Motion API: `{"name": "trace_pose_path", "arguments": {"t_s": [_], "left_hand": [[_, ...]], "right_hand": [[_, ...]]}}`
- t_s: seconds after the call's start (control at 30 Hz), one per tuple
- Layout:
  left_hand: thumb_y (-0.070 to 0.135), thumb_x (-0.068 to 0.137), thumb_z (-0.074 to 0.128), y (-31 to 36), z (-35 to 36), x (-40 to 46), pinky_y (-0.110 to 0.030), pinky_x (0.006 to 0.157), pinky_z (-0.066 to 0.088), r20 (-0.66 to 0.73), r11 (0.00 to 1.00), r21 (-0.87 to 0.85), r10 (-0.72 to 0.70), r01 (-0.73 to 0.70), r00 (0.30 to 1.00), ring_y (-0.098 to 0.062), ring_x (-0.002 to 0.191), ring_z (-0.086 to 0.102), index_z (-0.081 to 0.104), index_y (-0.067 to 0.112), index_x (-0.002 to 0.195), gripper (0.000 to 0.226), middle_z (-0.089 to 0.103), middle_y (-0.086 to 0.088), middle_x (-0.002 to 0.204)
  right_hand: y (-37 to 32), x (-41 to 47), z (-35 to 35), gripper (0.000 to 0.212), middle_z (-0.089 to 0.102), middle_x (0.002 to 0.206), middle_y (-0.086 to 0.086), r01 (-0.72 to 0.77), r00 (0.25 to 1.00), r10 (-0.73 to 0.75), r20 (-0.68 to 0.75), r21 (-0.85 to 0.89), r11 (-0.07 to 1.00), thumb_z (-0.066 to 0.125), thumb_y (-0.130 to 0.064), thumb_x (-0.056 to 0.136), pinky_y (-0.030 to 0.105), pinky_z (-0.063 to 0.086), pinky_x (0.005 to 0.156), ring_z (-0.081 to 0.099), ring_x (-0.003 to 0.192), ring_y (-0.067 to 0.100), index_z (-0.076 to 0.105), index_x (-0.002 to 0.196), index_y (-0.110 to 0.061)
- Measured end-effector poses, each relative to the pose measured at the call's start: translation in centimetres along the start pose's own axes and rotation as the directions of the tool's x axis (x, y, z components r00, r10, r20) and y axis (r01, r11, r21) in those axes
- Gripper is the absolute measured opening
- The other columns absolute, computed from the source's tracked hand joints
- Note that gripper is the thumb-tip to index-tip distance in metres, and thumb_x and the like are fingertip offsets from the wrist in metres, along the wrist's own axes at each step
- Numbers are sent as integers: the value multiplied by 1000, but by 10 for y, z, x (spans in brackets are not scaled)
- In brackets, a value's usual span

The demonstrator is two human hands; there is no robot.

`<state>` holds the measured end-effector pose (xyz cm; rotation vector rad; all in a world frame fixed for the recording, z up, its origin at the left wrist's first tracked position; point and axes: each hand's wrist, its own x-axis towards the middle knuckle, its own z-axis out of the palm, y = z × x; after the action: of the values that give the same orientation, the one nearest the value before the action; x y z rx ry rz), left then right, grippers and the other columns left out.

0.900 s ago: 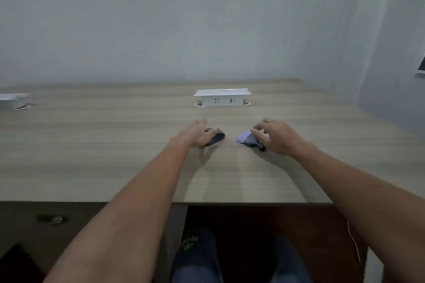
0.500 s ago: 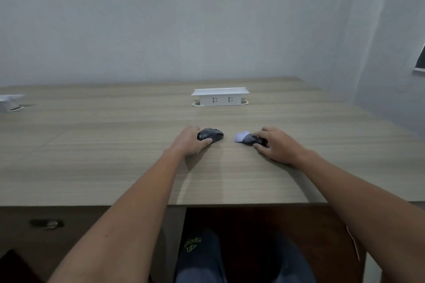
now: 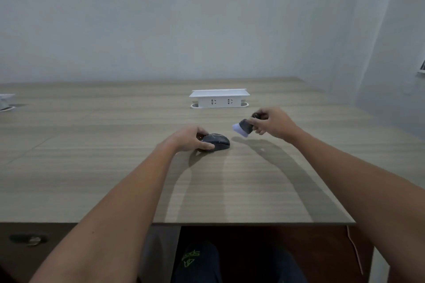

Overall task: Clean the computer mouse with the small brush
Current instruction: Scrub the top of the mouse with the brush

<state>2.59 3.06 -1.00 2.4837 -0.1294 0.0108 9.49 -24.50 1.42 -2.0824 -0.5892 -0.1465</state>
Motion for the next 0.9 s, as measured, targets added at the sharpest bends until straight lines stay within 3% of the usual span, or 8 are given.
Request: {"name": "trace_pose_path", "arguments": {"t_s": [0.1, 0.27, 0.47, 0.63, 0.77, 0.83, 0.9], "left_hand": [[28, 78, 81, 1, -3, 6, -32, 93, 52, 65, 999, -42, 21, -18, 998, -17, 99, 71, 76, 19, 108, 31, 78, 4, 100], [24, 80, 80, 3, -6, 15, -28, 92, 50, 111, 997, -64, 47, -40, 993, -18, 103, 70, 75, 19, 112, 33, 77, 2, 104], [23, 76, 83, -4, -6, 26, -37, 101, 52, 131, 995, -100, 42, -29, 990, -19, 105, 70, 75, 20, 112, 37, 78, 3, 104], [24, 76, 83, -5, -4, 25, -33, 97, 52, 124, 993, -110, 57, -43, 991, -18, 104, 70, 76, 23, 110, 35, 78, 4, 104], [22, 79, 82, -2, -3, 24, -30, 95, 51, 120, 995, -93, 49, -38, 992, -15, 100, 70, 74, 19, 114, 36, 77, 2, 106], [25, 78, 82, -2, -4, 23, -33, 98, 51, 118, 997, -73, 42, -34, 992, -16, 103, 70, 75, 20, 113, 36, 77, 3, 105], [27, 78, 82, -1, -5, 22, -34, 99, 51, 112, 998, -57, 35, -28, 993, -17, 103, 70, 75, 22, 112, 36, 78, 4, 104]], "right_hand": [[-10, 13, 4, 24, 65, 71, 9, -58, 998, 56, 22, 85, 995, 70, -23, 92, 22, 53, 54, 58, 59, 17, 71, 93, 1], [-17, 23, 18, 24, 64, 70, 6, -112, 984, 81, 159, 190, 975, 72, -24, 91, 23, 51, 56, 58, 58, 15, 72, 93, 1], [-16, 26, 23, 17, 65, 66, 6, -53, 993, 68, 102, -144, 988, 68, -18, 89, 21, 47, 47, 55, 50, 13, 68, 81, -3], [-26, 26, 26, 21, 64, 63, 3, -42, 991, 40, 127, 14, 999, 71, -21, 89, 20, 49, 49, 53, 46, 8, 71, 78, -3], [-19, 30, 27, 21, 66, 67, 13, -57, 991, 81, 111, -201, 978, 69, -15, 88, 22, 45, 44, 53, 48, 15, 65, 71, -3], [-19, 30, 27, 19, 65, 66, 11, -57, 995, 69, 74, -148, 987, 70, -15, 87, 23, 45, 46, 52, 48, 14, 68, 74, -2], [-22, 27, 26, 20, 64, 64, 5, -58, 994, 56, 94, 17, 998, 72, -18, 89, 23, 47, 48, 52, 47, 11, 69, 75, -4]]}}
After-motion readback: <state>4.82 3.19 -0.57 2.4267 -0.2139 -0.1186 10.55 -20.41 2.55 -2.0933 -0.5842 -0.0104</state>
